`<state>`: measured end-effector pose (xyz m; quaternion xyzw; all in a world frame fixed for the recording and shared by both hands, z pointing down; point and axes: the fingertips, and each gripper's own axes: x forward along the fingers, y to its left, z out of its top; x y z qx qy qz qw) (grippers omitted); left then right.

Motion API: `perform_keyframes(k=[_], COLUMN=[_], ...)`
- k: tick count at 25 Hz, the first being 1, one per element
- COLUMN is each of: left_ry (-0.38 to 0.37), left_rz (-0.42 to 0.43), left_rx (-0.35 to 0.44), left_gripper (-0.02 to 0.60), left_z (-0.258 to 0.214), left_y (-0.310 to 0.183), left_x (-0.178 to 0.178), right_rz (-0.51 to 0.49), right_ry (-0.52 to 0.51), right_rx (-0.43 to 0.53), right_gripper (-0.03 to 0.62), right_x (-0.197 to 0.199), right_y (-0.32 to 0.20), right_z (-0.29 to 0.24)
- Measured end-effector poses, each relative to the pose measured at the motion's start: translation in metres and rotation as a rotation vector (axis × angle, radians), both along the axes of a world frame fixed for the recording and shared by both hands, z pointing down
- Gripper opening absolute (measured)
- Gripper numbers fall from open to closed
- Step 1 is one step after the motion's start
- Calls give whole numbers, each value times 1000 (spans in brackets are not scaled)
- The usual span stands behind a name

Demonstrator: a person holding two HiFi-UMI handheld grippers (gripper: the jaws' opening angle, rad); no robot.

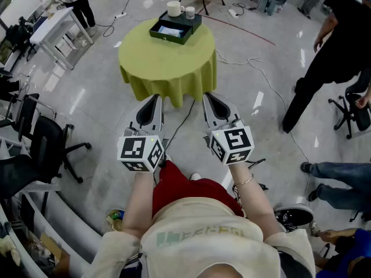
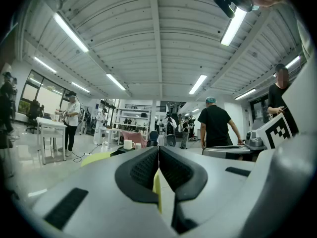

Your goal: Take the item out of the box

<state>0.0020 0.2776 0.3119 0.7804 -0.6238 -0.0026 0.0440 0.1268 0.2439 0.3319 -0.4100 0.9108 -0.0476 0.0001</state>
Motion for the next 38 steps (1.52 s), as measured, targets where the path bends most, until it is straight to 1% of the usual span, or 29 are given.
perform_keyframes(k=[4,10,15,20,25,31,35,38], left_ry=[19,16,20,20,17,25,21,25], left_rz=[-9,-6,-10,-16,-15,6,12,16], left_rx=[14,23,22,14,11,14,11,0], left_gripper=[25,25,25,25,25,25,25,25], left_z=[-1,-4,-3,-2,-2,1,4,8], left_y=[1,6,11,6,-7,-32,-57,-81], left_x=[0,4,9,9,4,2,-4,-13], right_rz=[-3,-5,-25,-24,-7,7,11,9], right_ry=[1,-27,-39,-50,-54,-45,-38,-15], right_rx=[8,-3,-17,-28,-35,-40,-25,-13], right_gripper=[35,37,37,37,37,37,37,37], right_x=[4,8,11,15,15,14,8,-4], right_y=[1,4,10,5,-7,-28,-50,-72], right_z=[1,-2,1,3,4,8,4,4])
